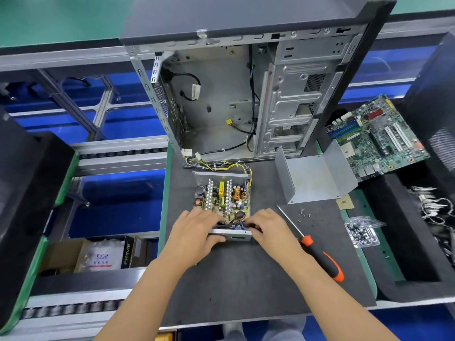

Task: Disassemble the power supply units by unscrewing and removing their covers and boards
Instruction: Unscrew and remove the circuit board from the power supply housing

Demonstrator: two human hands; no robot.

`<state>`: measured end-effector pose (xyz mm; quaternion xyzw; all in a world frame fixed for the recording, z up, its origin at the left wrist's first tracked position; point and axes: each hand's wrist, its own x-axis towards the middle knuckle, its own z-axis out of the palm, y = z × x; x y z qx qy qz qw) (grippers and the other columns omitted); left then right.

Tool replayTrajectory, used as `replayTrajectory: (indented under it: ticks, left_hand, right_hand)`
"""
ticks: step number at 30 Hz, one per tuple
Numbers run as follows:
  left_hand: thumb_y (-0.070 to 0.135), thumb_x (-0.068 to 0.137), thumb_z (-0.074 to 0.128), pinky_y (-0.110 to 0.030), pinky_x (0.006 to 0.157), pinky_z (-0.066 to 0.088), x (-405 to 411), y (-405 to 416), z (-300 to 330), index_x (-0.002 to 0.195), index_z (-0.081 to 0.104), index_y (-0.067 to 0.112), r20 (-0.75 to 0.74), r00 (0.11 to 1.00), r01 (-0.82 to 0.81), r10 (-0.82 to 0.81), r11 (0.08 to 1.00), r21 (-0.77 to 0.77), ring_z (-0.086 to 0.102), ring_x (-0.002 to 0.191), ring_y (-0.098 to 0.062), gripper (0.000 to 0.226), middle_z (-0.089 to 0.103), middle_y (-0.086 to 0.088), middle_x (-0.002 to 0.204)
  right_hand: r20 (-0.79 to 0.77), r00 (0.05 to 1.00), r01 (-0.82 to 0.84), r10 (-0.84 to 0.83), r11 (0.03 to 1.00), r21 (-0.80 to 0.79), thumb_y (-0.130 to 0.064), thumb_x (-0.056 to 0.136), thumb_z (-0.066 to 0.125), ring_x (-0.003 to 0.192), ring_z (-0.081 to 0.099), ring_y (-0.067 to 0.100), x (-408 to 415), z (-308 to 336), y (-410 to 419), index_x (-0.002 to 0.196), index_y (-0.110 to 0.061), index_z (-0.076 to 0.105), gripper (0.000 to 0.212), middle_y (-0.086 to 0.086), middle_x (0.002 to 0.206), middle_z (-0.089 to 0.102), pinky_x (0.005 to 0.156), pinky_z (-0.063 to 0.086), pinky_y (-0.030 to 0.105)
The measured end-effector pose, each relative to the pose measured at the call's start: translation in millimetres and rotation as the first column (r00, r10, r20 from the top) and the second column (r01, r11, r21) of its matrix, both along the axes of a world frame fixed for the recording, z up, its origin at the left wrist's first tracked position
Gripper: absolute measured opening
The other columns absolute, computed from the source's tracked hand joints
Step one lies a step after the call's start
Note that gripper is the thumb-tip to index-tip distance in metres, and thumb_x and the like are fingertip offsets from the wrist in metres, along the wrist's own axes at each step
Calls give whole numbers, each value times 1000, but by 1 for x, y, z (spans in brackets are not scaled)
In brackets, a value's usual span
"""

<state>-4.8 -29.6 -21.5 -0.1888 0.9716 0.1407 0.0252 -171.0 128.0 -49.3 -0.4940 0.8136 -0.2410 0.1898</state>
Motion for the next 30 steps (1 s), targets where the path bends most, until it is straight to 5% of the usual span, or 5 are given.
replayTrajectory:
  ticks: [4, 14, 19, 27, 30]
  left_hand:
    - [55, 93, 59, -29, 89, 34, 0, 0, 0, 133, 58, 30, -20, 1000, 0, 0, 1000, 18, 49, 114, -16, 46, 62, 13, 121]
    - [52, 92, 64, -31, 85, 36, 0, 1, 3, 129, 62, 28, -7, 1000, -16, 17, 999, 32, 52, 111, -19, 44, 65, 11, 115]
    - [51, 92, 64, -31, 84, 36, 0, 2, 5, 129, 63, 28, 12, 1000, -20, 20, 999, 30, 51, 109, -19, 43, 65, 12, 113]
    - [55, 92, 61, -28, 86, 34, -1, 1, 5, 131, 60, 31, 36, 999, -22, 21, 1000, 17, 48, 112, -16, 46, 63, 14, 117]
    - [59, 85, 68, -26, 88, 38, 0, -2, 10, 132, 59, 32, 42, 997, -69, 63, 984, 161, 47, 114, -9, 55, 59, 18, 117]
  right_hand:
    - [-74, 997, -31, 28, 999, -43, -6, 91, 64, 91, 60, 32, 4, 1, 0, 98, -3, 74, 12, 11, 94, 70, 83, 50, 42]
    - [-131, 986, -120, 104, 986, -120, -4, 83, 73, 71, 62, 31, -1, 2, -2, 85, -3, 71, 3, 9, 79, 69, 65, 54, 39]
    - [-77, 991, -112, 109, 993, -40, -6, 90, 59, 81, 58, 29, -2, 3, -3, 88, -4, 63, 4, 8, 85, 64, 72, 46, 39]
    - [37, 999, 21, -21, 1000, -3, -23, 97, 58, 66, 55, 23, -10, 22, -1, 93, -17, 55, 8, 3, 80, 67, 59, 46, 35]
    - [61, 995, 82, -82, 997, -12, -24, 93, 65, 67, 52, 13, -13, 28, -1, 89, -16, 62, 9, -5, 77, 63, 61, 39, 28]
